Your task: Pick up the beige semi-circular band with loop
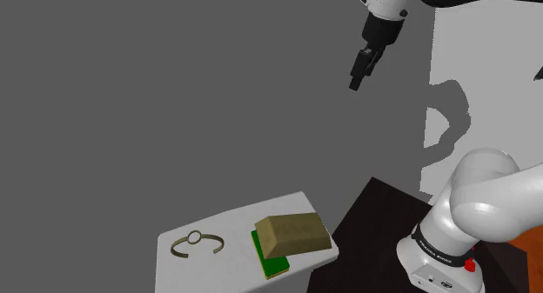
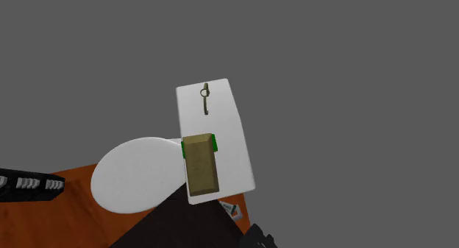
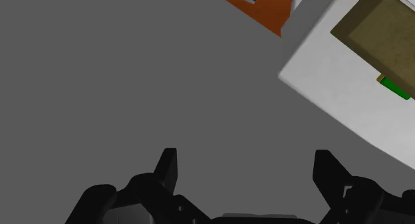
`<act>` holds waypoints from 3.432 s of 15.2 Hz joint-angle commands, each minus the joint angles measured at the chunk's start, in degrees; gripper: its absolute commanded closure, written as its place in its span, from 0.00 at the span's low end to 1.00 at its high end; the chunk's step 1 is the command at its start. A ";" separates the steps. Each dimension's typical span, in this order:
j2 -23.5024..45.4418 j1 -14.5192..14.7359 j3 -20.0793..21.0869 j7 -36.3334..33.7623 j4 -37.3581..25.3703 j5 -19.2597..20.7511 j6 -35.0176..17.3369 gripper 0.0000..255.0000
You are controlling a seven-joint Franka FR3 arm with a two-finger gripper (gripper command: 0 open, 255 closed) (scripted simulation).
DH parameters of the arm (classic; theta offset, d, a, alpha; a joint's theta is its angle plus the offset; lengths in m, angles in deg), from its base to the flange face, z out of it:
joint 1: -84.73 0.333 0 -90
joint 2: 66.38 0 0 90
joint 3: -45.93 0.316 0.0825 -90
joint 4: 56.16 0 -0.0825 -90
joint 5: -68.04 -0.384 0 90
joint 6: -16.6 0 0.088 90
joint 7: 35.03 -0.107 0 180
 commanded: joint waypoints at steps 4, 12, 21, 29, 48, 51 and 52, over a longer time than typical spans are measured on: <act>1.79 1.05 2.87 -3.23 1.81 -1.62 -3.03 0.00; 9.44 3.58 10.67 -11.69 3.83 -5.15 -11.47 0.00; 22.55 5.24 19.57 -21.61 1.04 -6.02 -20.54 0.00; 37.63 6.03 26.91 -32.08 -6.00 -1.55 -26.55 0.00; 76.31 19.40 28.96 -52.66 -36.40 17.96 -26.54 0.00; 77.41 19.64 28.52 -53.27 -35.71 18.71 -28.20 0.00; 77.80 19.72 28.36 -53.48 -35.51 18.96 -28.74 0.00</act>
